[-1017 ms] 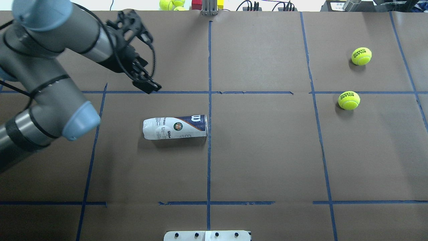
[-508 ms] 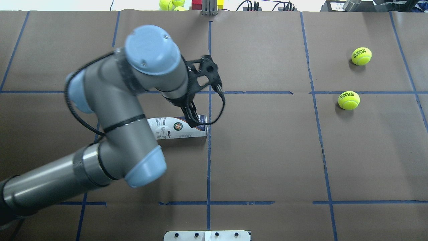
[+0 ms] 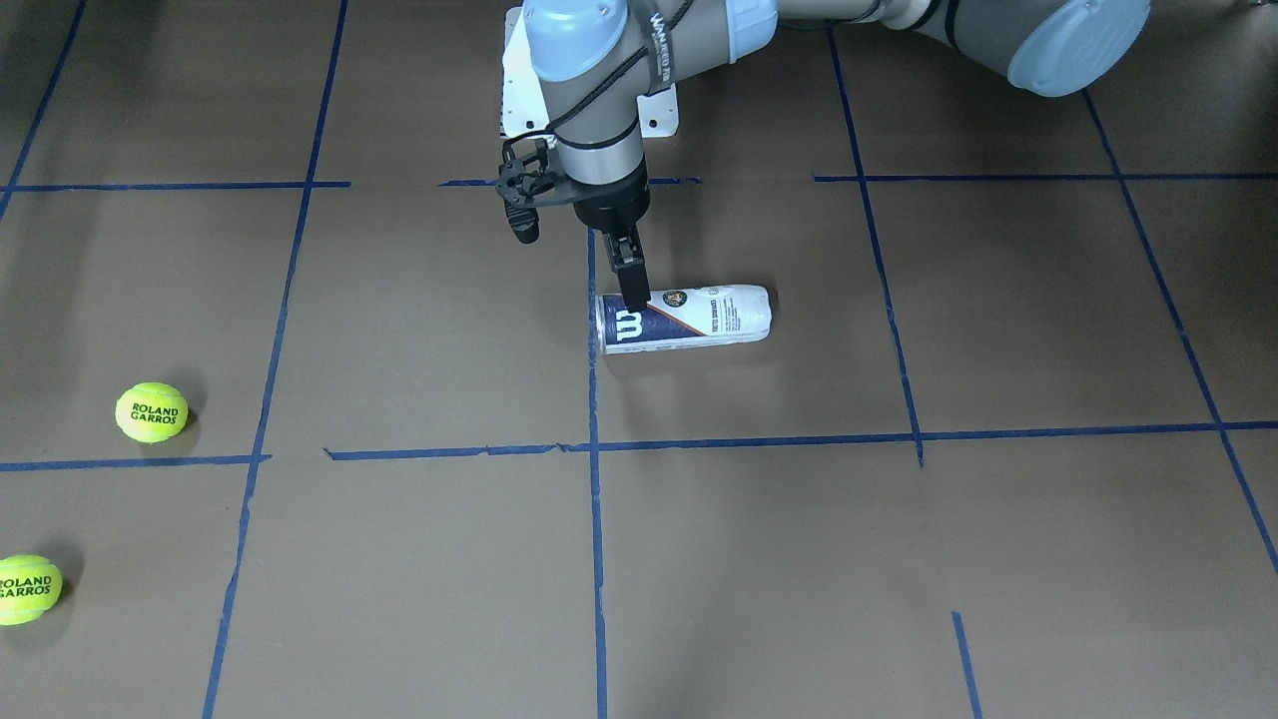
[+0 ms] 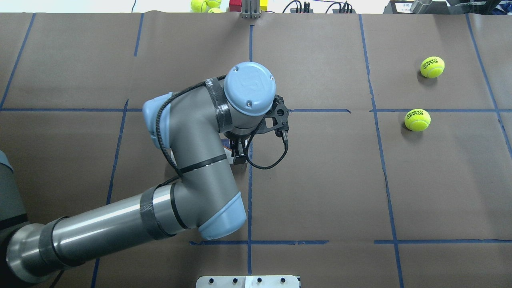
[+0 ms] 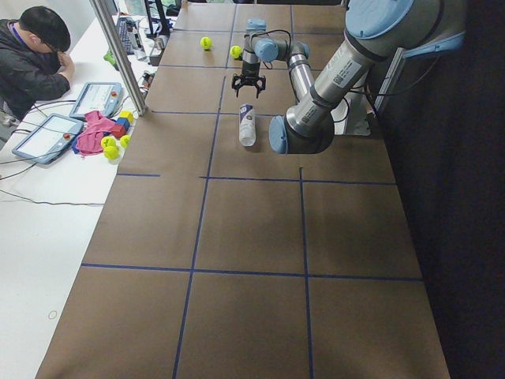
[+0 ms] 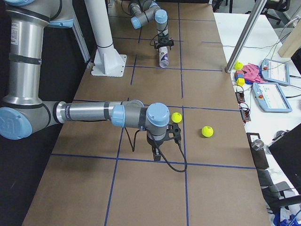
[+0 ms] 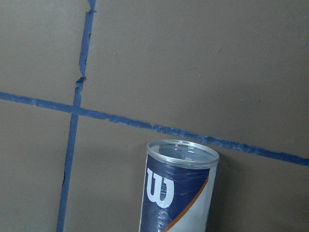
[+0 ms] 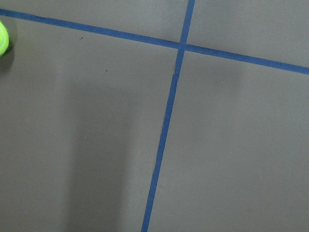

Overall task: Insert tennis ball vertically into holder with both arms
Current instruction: 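Move the left gripper down over the clear Wilson can and grasp it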

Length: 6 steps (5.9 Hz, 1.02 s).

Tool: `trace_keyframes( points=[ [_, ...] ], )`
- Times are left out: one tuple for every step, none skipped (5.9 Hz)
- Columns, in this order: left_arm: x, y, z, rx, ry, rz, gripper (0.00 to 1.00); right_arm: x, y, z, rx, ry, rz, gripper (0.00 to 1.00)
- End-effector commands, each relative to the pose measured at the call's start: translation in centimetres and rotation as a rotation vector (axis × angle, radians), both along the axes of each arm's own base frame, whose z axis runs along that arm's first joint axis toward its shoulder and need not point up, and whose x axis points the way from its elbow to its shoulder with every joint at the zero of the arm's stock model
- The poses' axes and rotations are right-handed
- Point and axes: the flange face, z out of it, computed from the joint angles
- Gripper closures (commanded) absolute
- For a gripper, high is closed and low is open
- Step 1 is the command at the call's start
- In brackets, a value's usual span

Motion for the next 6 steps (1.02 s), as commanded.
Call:
trace_keyframes(
  points=[
    [3.6, 0.6, 0.3, 0.021, -0.068, 0.017, 0.00, 0.0, 0.0, -0.1, 0.002, 0.000, -0.001, 0.00],
    [4.3, 0.2, 0.8, 0.014, -0.088, 0.015, 0.00, 0.0, 0.0, 0.0, 0.001, 0.000, -0.001, 0.00],
    [4.5, 0.1, 1.1, 0.010, -0.093, 0.016, 0.00, 0.0, 0.0, -0.1, 0.002, 0.000, -0.001, 0.00],
    [5.0, -0.1, 1.8, 0.005, -0.103, 0.015, 0.00, 0.0, 0.0, 0.0, 0.000, 0.000, 0.001, 0.00],
    [5.5, -0.4, 2.4, 0.004, -0.113, 0.011, 0.00, 0.0, 0.0, -0.1, 0.001, 0.000, 0.001, 0.00],
    [6.5, -0.9, 3.4, 0.008, -0.106, 0.011, 0.00, 0.0, 0.0, -0.1, 0.002, 0.000, -0.001, 0.00]
  ],
)
